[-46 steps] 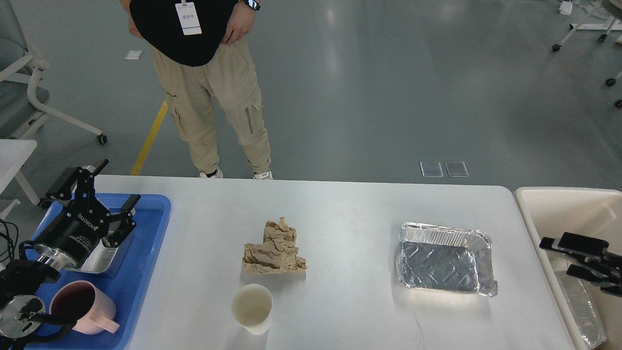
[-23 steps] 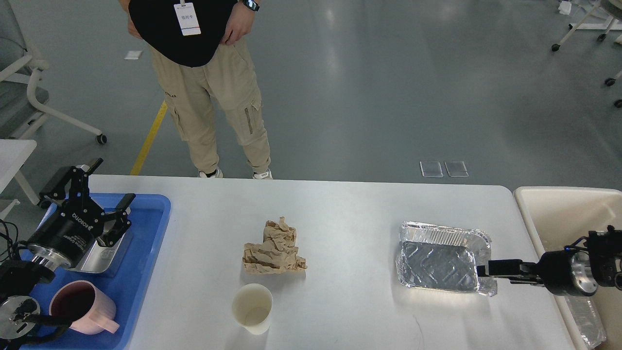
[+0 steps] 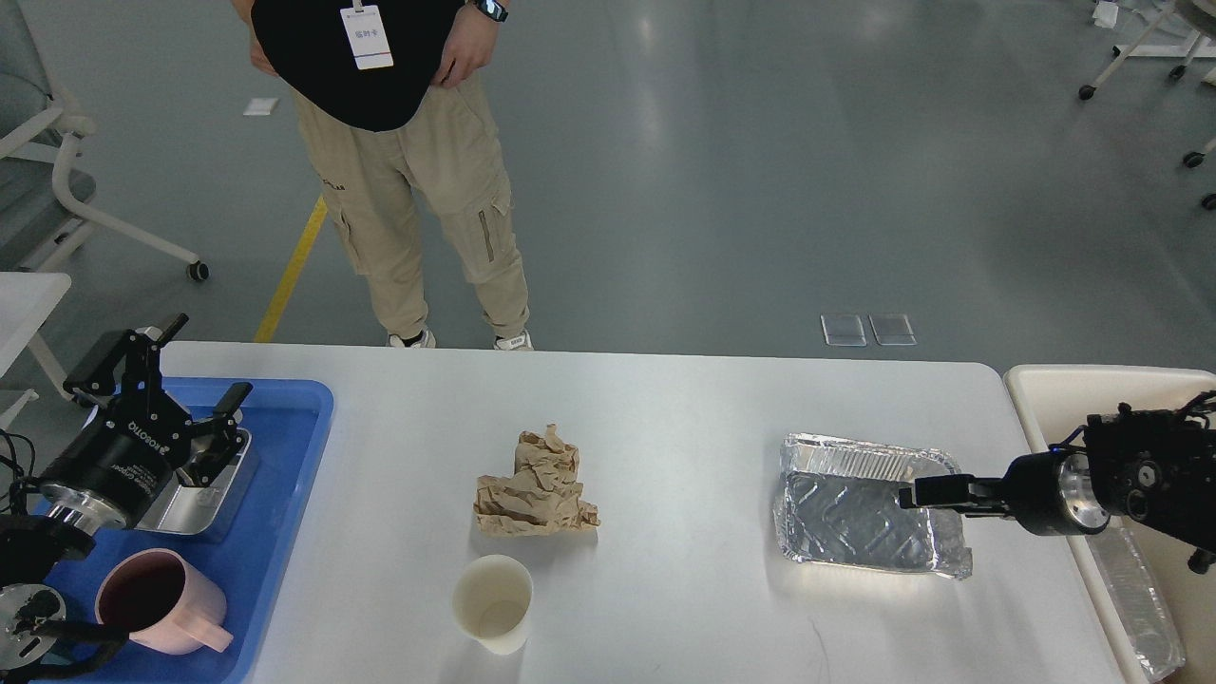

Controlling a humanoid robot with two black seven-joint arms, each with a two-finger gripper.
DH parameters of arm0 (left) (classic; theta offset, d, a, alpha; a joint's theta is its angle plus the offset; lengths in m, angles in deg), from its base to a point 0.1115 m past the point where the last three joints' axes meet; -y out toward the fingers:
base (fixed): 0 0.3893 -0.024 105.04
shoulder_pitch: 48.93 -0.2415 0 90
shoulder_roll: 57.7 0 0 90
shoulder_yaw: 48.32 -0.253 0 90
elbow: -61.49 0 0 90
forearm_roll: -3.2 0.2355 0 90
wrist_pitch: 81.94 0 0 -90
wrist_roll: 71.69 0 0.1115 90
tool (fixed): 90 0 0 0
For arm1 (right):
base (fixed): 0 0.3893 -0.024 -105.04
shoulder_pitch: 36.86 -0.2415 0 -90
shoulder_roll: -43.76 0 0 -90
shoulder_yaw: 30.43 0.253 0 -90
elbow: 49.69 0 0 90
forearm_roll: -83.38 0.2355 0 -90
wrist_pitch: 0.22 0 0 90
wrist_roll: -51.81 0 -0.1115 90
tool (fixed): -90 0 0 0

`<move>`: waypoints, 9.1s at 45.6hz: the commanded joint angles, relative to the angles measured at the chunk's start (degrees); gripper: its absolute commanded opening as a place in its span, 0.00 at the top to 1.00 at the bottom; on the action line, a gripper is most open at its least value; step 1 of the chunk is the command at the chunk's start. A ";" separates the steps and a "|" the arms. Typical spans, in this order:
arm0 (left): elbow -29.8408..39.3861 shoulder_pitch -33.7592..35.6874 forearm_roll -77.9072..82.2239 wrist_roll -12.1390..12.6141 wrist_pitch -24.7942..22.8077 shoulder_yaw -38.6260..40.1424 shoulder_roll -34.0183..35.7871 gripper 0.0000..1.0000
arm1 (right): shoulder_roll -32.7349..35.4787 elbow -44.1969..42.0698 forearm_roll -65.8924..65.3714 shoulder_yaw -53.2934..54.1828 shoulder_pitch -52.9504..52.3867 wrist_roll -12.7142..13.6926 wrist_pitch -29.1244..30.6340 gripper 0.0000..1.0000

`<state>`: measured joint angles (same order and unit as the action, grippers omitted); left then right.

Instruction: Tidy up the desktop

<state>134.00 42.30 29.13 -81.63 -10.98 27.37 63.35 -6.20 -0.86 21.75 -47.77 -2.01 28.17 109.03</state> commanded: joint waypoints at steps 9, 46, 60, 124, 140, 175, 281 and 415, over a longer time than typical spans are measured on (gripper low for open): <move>-0.09 -0.53 0.00 0.00 -0.56 0.51 0.06 0.03 | -4.70 -7.25 0.37 0.56 3.47 0.00 -0.78 0.00; 0.00 -1.76 -0.09 -0.17 -0.73 0.95 -0.11 0.03 | -14.02 -20.70 0.37 1.18 9.45 -2.99 -4.30 0.00; 0.00 -2.02 -0.09 -0.26 -0.73 1.04 -0.11 0.03 | -15.51 -21.32 0.28 0.21 9.62 -5.71 -5.62 0.61; 0.00 -1.76 0.00 0.00 -1.53 2.27 0.06 0.03 | -14.37 -21.93 0.46 -6.82 2.42 -9.93 -3.60 1.00; 0.00 -1.76 0.00 0.00 -1.53 2.35 0.15 0.03 | -16.74 -21.76 5.38 -6.91 -8.12 -6.59 2.90 1.00; 0.00 -1.14 0.00 0.00 -1.53 2.35 1.91 0.03 | -40.83 -38.45 5.47 -11.66 -16.39 -4.22 13.80 1.00; 20.92 13.71 66.88 -1.22 -4.69 -21.02 39.17 0.03 | -52.78 -69.75 13.56 -11.30 -11.82 -6.41 29.89 1.00; 0.53 57.39 88.33 -18.27 -9.17 -83.51 -0.03 0.99 | -50.32 -68.43 14.35 -14.64 -11.03 -19.07 28.66 1.00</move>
<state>134.53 99.66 117.40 -98.63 -20.15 -56.27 63.05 -57.49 -69.94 36.10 -62.39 -13.04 9.10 137.67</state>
